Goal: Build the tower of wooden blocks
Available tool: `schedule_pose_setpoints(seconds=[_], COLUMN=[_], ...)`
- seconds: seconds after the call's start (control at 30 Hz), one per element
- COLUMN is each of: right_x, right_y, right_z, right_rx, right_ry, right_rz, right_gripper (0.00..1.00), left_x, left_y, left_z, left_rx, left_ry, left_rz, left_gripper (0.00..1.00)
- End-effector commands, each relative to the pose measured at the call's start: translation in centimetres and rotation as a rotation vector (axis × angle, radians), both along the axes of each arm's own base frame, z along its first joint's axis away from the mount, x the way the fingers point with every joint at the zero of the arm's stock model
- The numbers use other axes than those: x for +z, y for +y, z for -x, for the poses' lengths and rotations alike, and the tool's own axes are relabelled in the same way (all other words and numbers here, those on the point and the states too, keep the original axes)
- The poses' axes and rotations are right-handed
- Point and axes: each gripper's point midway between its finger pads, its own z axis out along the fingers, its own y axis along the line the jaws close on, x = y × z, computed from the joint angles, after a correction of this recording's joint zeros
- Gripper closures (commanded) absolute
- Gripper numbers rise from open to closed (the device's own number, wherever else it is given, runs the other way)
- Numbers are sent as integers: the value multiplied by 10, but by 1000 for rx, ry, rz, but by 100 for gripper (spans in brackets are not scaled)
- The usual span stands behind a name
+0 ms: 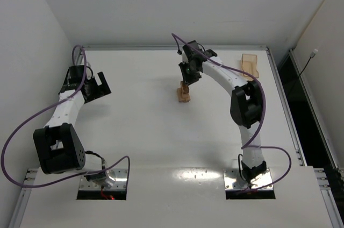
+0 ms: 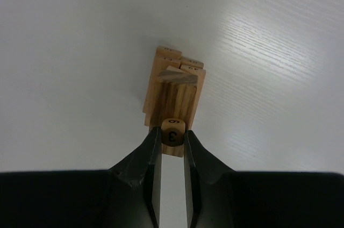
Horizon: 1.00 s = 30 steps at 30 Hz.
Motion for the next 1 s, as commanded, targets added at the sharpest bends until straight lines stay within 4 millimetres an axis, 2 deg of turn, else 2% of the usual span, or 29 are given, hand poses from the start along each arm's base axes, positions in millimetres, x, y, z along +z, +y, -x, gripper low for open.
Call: schedule_pose_setpoints(seconds=[0.0,0.1,0.27,0.33,0.47,0.53,0.57,0.63,0.67,0.8,0.83,0.87,0.93,0.97], right_x=[4,7,7,7,7,7,7,13,27,60,83,89,118,124], right_y=[3,4,3,5,5,3,3,1,1,9,10,12,-3,-14], right_z=[-11,-13,-13,-13,-13,-14,-14,-15,-18,-15,-12,-10,-8,-8], right_rx=[-13,-13,-1,13,13,15,15,22,37,147,193,217,193,180], right_ry=[-21,-29,-23,-21,-21,-28,-28,-48,-84,-160,-217,-254,-368,-399], right_rz=[-22,-26,-41,-46,-46,-34,-34,-25,-33,-81,-102,-118,-119,-100], right_gripper=[100,98,70,66,46,41,31,24,19,5,4,4,2,2], left_x=[16,16,16,16,16,16,16,16,16,18,13,18,18,18], left_y=[7,7,7,7,5,5,5,5,5,3,2,1,-7,-11], left_z=[-12,-12,-12,-12,-13,-13,-13,-13,-13,-10,-7,-7,-3,-1], left_rx=[17,17,17,17,11,11,11,11,11,4,4,-15,-71,-92], left_ry=[-46,-46,-46,-46,-48,-48,-48,-48,-48,-63,-51,-65,-79,-81], left_rz=[-10,-10,-10,-10,-4,-4,-4,-4,-4,0,3,-2,6,-4], left_gripper=[0,0,0,0,0,0,0,0,0,0,0,0,0,0])
